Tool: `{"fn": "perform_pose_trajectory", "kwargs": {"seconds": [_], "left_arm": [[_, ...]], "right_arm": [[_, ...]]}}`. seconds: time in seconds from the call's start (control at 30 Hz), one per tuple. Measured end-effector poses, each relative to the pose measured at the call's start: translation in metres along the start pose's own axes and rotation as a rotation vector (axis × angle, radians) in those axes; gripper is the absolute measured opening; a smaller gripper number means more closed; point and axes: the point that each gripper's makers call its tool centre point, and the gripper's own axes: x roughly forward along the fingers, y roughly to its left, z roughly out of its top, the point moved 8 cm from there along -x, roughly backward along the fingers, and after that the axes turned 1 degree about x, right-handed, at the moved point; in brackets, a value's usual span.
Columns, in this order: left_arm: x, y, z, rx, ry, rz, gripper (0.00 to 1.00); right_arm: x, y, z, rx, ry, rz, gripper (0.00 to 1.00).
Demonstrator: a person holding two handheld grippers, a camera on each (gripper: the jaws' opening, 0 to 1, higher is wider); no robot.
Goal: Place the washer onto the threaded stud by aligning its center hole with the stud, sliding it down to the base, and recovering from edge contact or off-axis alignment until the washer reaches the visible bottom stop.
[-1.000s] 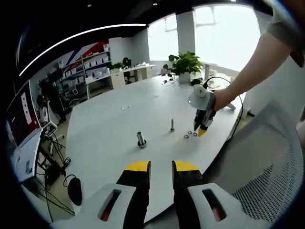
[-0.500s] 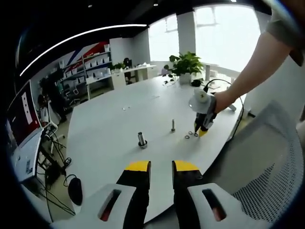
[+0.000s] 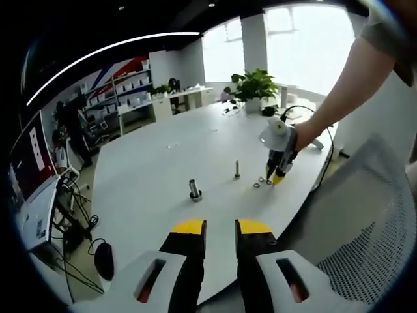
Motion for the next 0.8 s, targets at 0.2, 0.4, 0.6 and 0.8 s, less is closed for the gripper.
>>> {"fn": "perform_pose_trajectory", "kwargs": {"seconds": [0.2,0.4,0.6,0.8], "left_arm": [[0.001,-0.001,-0.001,0.010,0.019,-0.001,0.15],[0.002,-0.001,-0.003,0.007,0.028,-0.007,0.15],[0.001,-0.001,-0.002,0.008,0.021,-0.003,0.15],[0.001,-0.001,-0.002,0.012,0.021,0.000,0.14]], "right_arm": [[0.001,-0.001,0.001,0.003,0.010,0.004,0.20],[0.002,0.000,0.006,-0.030,0.042,-0.006,0.16],[0.003,-0.002,0.009,-0.007,0.088,-0.007,0.16],[0.004,0.003,0.015,-0.026,0.163,-0.040,0.16]]}}
